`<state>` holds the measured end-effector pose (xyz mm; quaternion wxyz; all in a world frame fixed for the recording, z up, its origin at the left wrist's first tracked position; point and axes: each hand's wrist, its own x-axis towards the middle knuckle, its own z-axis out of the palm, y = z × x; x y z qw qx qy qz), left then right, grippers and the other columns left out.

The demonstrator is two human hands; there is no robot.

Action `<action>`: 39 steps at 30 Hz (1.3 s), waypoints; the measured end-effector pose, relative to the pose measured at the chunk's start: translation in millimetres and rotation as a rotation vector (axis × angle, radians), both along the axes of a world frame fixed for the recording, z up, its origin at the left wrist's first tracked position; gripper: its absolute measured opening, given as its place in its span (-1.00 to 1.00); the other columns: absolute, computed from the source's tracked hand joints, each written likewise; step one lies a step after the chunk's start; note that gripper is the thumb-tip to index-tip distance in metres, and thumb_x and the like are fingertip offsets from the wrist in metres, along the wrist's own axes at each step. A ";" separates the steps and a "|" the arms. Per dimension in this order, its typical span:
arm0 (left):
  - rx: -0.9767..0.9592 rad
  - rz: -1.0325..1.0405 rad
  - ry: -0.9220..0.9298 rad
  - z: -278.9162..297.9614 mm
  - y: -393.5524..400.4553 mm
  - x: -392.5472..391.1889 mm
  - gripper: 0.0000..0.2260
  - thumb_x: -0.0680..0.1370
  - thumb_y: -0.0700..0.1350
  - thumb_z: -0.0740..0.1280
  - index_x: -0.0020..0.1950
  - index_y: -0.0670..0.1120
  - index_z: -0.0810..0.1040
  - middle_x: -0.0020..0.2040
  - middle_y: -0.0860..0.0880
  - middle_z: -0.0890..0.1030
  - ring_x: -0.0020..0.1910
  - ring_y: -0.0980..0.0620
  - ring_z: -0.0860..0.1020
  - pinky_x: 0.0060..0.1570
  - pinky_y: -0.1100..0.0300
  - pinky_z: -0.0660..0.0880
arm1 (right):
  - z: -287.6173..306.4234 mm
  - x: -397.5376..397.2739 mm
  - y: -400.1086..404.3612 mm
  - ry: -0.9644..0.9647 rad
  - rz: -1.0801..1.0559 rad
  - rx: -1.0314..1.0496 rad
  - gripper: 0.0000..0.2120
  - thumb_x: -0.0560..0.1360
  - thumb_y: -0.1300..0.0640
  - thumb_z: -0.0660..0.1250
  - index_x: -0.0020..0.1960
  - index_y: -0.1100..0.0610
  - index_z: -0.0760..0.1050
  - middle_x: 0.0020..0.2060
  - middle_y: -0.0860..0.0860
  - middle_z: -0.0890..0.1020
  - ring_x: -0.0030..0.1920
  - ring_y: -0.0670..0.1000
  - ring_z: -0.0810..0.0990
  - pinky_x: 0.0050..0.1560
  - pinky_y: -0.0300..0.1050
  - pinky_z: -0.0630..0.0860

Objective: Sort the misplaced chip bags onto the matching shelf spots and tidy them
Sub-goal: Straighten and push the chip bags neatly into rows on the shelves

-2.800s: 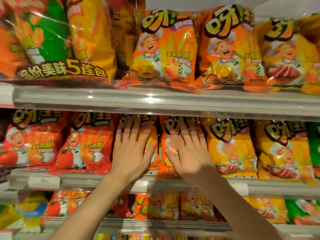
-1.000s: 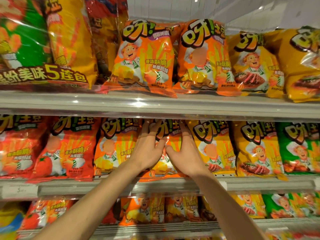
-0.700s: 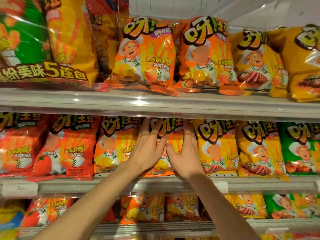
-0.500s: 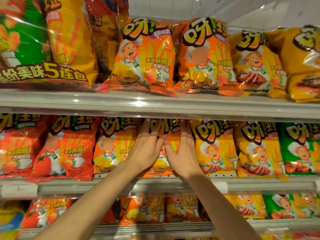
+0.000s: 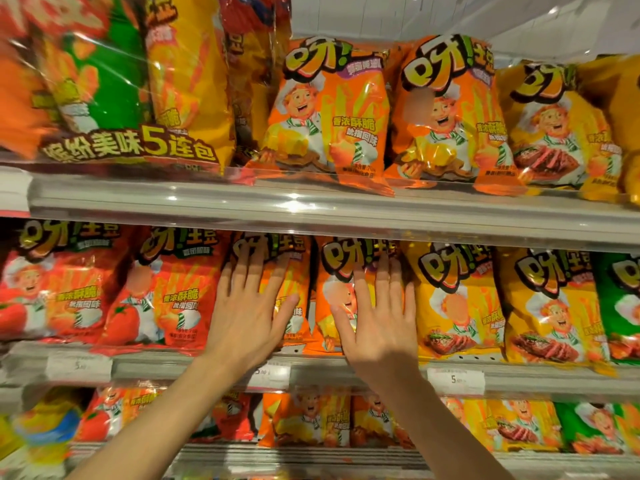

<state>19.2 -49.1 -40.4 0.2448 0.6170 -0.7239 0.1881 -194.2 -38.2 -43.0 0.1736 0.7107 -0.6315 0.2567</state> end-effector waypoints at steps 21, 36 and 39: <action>-0.085 -0.333 0.289 -10.0 37.7 -53.1 -0.47 0.62 0.04 0.22 0.56 -0.12 0.31 0.57 -0.20 0.27 0.56 -0.20 0.21 0.51 -0.15 0.18 | -6.4 -37.4 38.9 -0.327 0.152 -0.065 -0.33 0.66 -0.18 0.15 0.65 0.05 0.03 0.65 0.06 0.04 0.64 0.01 -0.02 0.59 -0.04 -0.01; -0.017 -0.283 0.527 5.0 37.6 -248.4 -0.48 0.61 0.04 0.30 0.55 0.02 0.30 0.59 -0.15 0.14 0.56 -0.11 0.14 0.45 0.08 0.15 | 7.0 -223.9 35.0 -0.596 0.013 -0.237 -0.32 0.54 0.03 0.41 0.55 0.23 0.25 0.47 0.27 0.36 0.46 0.27 0.35 0.42 0.25 0.38; 0.058 -0.183 0.575 11.7 34.7 -264.1 -0.43 0.63 0.05 0.29 0.60 0.01 0.21 0.62 -0.18 0.03 0.61 -0.14 0.04 0.47 0.04 0.14 | 18.5 -236.2 29.9 -0.553 0.094 -0.222 -0.37 0.50 0.02 0.37 0.48 0.26 0.34 0.39 0.26 0.43 0.39 0.23 0.41 0.36 0.18 0.44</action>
